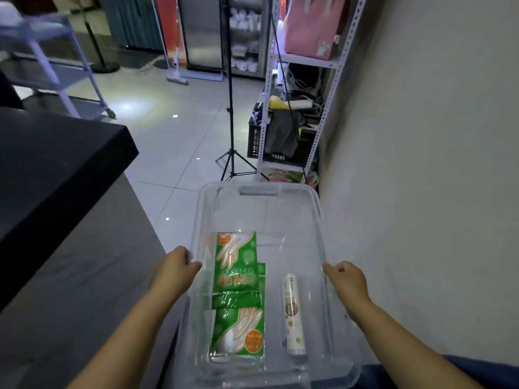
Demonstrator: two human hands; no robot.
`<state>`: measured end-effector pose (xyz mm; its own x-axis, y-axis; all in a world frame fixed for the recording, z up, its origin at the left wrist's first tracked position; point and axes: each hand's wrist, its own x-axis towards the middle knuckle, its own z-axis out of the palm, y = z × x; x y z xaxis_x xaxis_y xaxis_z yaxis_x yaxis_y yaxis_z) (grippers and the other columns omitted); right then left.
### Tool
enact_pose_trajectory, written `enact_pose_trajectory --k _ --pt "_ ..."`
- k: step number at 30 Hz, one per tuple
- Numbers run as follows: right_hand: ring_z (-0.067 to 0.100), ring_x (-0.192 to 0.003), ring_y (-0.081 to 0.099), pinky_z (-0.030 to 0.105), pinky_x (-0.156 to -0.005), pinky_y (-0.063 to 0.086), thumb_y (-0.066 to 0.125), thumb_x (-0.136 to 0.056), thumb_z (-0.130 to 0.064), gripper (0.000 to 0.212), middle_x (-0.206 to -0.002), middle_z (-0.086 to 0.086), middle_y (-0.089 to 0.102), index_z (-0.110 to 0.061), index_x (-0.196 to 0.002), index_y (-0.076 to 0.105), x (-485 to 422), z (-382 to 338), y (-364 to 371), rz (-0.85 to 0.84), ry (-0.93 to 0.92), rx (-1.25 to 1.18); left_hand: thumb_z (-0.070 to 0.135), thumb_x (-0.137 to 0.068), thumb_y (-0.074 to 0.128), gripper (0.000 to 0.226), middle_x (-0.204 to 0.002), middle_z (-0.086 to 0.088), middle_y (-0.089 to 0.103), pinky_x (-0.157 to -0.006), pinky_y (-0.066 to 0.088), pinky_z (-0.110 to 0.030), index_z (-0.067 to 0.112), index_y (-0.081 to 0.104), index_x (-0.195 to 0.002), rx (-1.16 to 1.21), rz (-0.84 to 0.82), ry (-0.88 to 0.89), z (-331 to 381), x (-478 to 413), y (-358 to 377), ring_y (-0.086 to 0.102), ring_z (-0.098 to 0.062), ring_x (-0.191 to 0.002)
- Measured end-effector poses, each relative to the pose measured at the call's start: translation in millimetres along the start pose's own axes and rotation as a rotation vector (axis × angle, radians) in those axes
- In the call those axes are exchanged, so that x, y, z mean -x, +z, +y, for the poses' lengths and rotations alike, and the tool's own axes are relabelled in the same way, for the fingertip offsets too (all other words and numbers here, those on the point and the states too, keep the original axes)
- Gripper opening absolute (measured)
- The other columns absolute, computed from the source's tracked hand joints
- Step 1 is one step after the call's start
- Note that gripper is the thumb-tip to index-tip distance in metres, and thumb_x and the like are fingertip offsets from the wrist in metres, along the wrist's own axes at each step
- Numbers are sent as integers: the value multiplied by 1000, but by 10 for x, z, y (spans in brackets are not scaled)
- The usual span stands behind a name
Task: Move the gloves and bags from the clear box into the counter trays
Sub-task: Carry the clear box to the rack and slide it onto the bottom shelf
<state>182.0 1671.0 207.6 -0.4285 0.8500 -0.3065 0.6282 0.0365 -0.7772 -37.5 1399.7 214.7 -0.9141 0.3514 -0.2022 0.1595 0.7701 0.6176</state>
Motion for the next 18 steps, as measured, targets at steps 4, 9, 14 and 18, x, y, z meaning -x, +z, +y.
enact_pose_trajectory --k 4,9,14,18 --pt "15 -55 45 26 -50 36 64 -82 -28 29 -62 1 50 -14 -63 47 -583 -372 225 -61 -38 24 23 -78 62 14 -73 -5 58 -62 47 -36 14 52 -77 25 53 -72 36 -442 11 56 -27 -70" --pt "15 -55 45 27 -51 36 66 -81 -26 33 -60 0 49 -14 -58 45 -1303 -903 632 -72 -69 33 23 -79 62 15 -71 -3 57 -60 42 -34 16 50 -73 41 69 -114 82 -1301 -22 55 -26 -70" --pt "19 -60 50 30 -59 41 66 -81 -26 29 -65 5 53 -11 -63 50 -1915 -1477 1008 -94 -62 69 25 -81 60 15 -67 0 54 -49 31 -27 16 50 -76 39 84 -139 171 -2079 -168 48 -15 -59" --pt "19 -61 50 30 -57 40 67 -80 -24 27 -65 4 53 -10 -63 50 -2353 -1941 1294 -91 -104 84 21 -82 58 12 -67 0 52 -48 29 -26 13 51 -78 61 93 -158 265 -2635 -328 44 -10 -58"
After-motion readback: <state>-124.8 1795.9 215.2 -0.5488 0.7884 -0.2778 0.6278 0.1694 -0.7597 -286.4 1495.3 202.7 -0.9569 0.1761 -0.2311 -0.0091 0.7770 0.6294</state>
